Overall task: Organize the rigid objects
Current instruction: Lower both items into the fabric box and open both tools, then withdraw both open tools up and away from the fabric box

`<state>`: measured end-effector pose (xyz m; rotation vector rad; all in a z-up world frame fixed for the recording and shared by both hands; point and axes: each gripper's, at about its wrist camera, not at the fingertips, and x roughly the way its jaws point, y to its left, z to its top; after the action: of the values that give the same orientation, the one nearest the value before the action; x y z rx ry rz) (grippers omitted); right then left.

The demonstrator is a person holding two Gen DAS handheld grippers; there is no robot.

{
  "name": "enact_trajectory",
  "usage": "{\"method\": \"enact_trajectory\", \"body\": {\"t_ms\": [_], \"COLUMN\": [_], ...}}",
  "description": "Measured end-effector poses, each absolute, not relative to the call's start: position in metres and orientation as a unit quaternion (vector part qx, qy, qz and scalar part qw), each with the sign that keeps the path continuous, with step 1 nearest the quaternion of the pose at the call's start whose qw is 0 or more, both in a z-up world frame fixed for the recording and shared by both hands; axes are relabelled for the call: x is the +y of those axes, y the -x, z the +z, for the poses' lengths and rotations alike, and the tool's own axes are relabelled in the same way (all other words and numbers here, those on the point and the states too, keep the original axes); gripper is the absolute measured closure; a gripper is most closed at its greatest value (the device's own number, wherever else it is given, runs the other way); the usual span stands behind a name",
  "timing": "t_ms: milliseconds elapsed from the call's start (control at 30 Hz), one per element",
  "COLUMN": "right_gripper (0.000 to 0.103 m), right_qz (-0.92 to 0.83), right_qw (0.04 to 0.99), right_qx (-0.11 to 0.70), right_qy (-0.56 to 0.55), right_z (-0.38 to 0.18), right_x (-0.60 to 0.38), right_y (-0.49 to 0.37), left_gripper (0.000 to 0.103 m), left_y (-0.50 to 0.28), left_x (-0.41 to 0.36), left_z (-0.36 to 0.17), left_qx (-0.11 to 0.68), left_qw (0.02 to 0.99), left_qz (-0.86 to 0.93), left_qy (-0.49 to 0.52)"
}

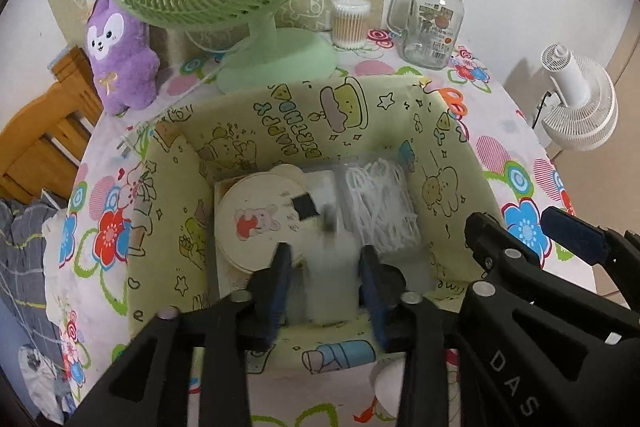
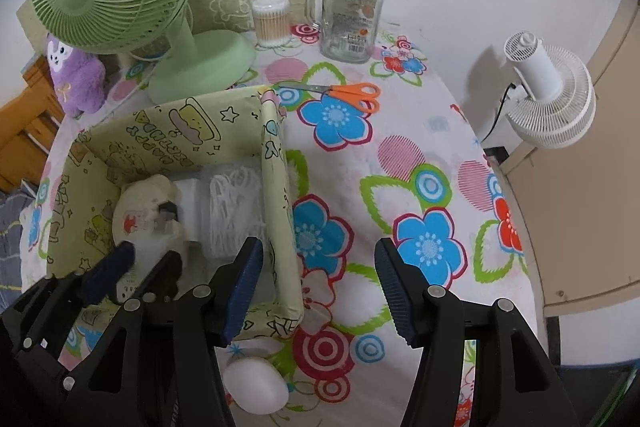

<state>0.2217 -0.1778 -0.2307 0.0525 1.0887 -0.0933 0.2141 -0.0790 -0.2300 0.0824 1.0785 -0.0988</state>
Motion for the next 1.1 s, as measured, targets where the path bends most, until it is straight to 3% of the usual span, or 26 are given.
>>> {"method": "enact_trajectory", "body": {"t_ms": [333,567,700,767,1100], "right_gripper": [0.041,0.041,0.040,0.031,0.030], "right_qz": [-0.037,-0.030,-0.022,-0.020,-0.002], "right_qw": [0.857,0.862,0.866,0.868,0.878], "right_qx": [0.513,0.505,0.499,0.495,0.478], "right_qy": [-0.023,-0.027,-0.028,-0.031,-0.034], "right_z": [-0.224,-0.214,-0.207,-0.202,-0.183], "right_x": [-0.173,-0.168,-0.164,-0.163,-0.159], "right_y": [-0.215,-0.204,-0.196,-0.191,-0.169], "left_gripper": [0.045,0.038,0.036,0.035,0.032], "left_y": [-0.206,-0.193,-0.182,-0.178,-0.156], "left_x": [-0.068,-0.062,-0.064,-0.063,-0.059], "left_z": [-0.220,-0.207,-0.197,-0.193,-0.175], "left_qx": [0.511,0.503,0.492,0.490,0.481], "left_qw": [0.858,0.863,0.869,0.870,0.876], "left_qz": [-0.031,-0.026,-0.029,-0.026,-0.014], "left_qy": [-0.038,-0.038,-0.046,-0.043,-0.039]}}
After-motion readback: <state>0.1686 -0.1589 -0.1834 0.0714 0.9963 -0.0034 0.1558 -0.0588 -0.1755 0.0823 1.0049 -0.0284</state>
